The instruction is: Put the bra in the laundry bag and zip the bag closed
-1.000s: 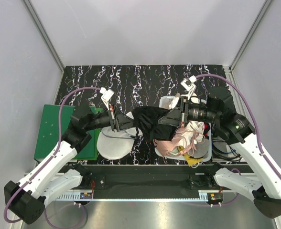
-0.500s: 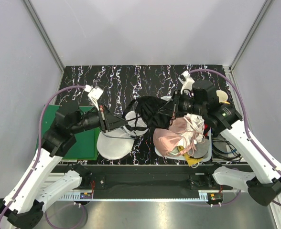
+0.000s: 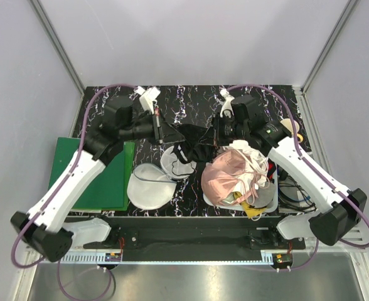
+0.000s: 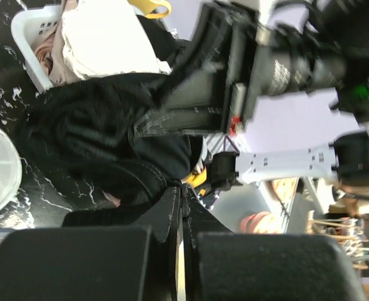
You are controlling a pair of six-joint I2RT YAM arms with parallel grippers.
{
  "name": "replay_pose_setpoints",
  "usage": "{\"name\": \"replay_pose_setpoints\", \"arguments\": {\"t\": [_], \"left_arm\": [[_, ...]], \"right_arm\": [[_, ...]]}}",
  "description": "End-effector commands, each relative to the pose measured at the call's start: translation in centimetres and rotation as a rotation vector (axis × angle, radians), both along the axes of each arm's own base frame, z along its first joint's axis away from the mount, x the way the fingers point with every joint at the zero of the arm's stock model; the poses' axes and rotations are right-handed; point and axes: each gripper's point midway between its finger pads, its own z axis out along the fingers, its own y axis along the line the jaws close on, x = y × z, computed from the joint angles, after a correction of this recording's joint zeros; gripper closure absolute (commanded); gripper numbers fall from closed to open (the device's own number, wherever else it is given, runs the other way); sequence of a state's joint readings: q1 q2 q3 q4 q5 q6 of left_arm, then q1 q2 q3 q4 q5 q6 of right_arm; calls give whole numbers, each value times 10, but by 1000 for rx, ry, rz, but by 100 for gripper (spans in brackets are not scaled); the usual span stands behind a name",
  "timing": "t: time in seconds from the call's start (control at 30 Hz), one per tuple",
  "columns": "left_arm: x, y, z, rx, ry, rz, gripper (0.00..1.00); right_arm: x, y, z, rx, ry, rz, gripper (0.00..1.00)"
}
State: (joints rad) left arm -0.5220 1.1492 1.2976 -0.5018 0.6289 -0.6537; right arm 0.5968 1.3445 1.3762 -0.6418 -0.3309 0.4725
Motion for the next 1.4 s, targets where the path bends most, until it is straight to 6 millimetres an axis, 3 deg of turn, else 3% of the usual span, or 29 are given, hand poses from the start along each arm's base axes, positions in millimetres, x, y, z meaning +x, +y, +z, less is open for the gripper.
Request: {"name": "replay_pose_setpoints", "arguments": {"t": [0.0,0.23,0.33,0.37,0.43,0.63,0.73,0.83,0.9,0.97,1.0,1.03,1.07,1.1,1.13,1.2,1.23,1.27,1.3,1.37], "left_arm": [[17,-16,15,-66,72,5,100],[43,-34,-21,-29,235,35,100],[54,-33,-34,27,249,70,99],[59,-31,-31,48,219,85,94],[61,-24,-48,126,260,107,81],[62,-4,-41,228,200,135,52],[59,2,-35,217,199,126,48],[53,14,-15,197,126,140,43],[51,33,-2,211,27,189,37],[51,48,-2,218,-32,210,32],[48,64,8,188,-69,241,30],[41,63,0,161,-59,185,25],[41,67,2,160,-90,200,1],[35,70,6,158,-124,200,1],[32,69,-7,157,-105,189,1],[31,73,0,115,-170,224,3],[29,73,-14,99,-133,227,4],[32,75,-4,58,-178,242,7],[33,75,-6,39,-170,236,20],[35,72,-8,6,-144,229,32]], "right_arm": [[12,16,23,69,-69,11,100],[24,49,3,134,-29,75,100],[28,58,-6,150,-5,93,100],[27,61,-6,165,13,95,100],[26,67,-11,207,37,108,100],[18,80,-20,308,138,142,100],[14,88,-23,352,191,180,100],[21,85,-27,370,216,164,100],[30,76,-26,381,228,142,100],[32,69,-20,405,252,141,100],[38,59,-13,420,250,122,100],[38,57,-3,438,254,126,100],[39,53,5,446,250,122,100],[39,47,9,443,265,109,100],[40,46,23,449,249,113,100],[39,40,32,439,263,93,100],[39,38,42,448,254,92,100],[38,37,47,454,256,86,100],[36,35,52,464,264,76,100],[37,31,64,472,248,56,100]]}}
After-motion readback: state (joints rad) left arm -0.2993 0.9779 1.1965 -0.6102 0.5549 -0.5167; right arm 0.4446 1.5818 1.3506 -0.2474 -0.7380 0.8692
